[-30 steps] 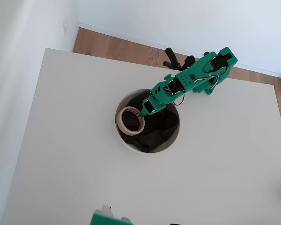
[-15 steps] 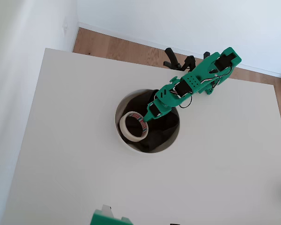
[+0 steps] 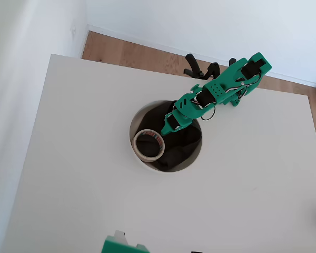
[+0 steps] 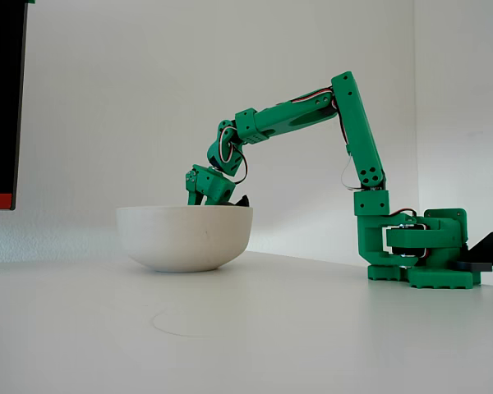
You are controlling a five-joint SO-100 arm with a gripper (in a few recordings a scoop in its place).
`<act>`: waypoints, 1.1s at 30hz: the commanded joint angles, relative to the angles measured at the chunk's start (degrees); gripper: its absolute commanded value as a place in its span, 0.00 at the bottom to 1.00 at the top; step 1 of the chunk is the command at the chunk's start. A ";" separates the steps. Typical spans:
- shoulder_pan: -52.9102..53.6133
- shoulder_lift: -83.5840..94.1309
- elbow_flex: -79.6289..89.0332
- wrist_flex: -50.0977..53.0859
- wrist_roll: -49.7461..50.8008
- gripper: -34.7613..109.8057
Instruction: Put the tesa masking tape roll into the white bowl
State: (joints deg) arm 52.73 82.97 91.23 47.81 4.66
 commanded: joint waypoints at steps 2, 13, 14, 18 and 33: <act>0.97 5.89 -5.54 0.00 1.23 0.18; -3.34 6.50 -23.99 11.60 5.45 0.18; -4.13 6.68 -26.02 13.18 5.71 0.18; -9.05 10.63 -29.00 17.75 5.89 0.18; -39.11 33.84 -25.05 43.33 1.76 0.18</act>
State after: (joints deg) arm 19.60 107.58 66.09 87.19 6.33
